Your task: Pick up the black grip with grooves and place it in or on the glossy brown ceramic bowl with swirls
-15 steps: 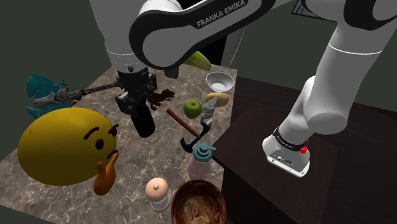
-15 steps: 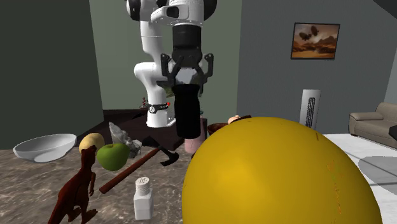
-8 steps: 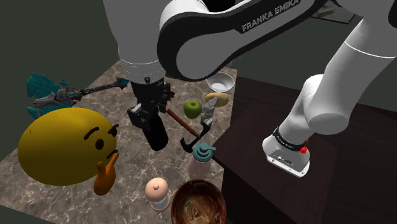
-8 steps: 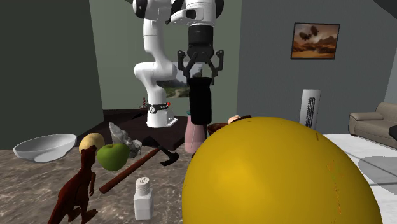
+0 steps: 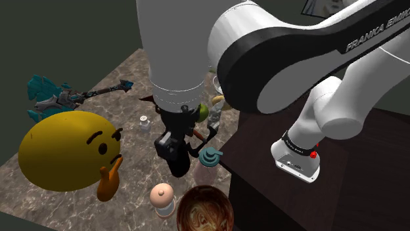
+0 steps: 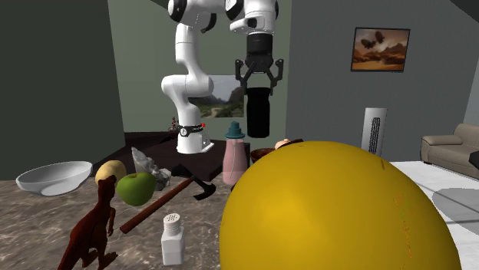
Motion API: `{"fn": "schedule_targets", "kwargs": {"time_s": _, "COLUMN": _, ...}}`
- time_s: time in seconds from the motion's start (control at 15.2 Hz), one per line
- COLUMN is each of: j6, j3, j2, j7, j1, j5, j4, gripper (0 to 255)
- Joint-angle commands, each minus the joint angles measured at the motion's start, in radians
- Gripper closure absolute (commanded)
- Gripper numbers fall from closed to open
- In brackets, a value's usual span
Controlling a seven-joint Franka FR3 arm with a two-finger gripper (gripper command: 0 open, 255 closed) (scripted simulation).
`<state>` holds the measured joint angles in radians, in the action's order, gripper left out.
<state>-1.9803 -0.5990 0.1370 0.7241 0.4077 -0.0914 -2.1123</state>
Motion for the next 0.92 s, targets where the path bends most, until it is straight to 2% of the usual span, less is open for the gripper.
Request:
{"fn": "schedule_targets", "kwargs": {"time_s": 0.0, "j6": 0.011, "j3": -0.015, "j2": 0.044, "j7": 0.022, "j1": 0.02, "j5": -0.029, "j4": -0.024, "gripper": 255}}
{"fn": "schedule_targets", "kwargs": {"time_s": 0.73, "j6": 0.089, "j3": -0.123, "j2": 0.212, "j7": 0.199, "j1": 0.147, "j5": -0.16, "j4": -0.07, "gripper": 255}}
{"fn": "schedule_targets", "kwargs": {"time_s": 0.86, "j6": 0.062, "j3": -0.129, "j2": 0.206, "j7": 0.2, "j1": 0.148, "j5": -0.16, "j4": -0.092, "gripper": 255}}
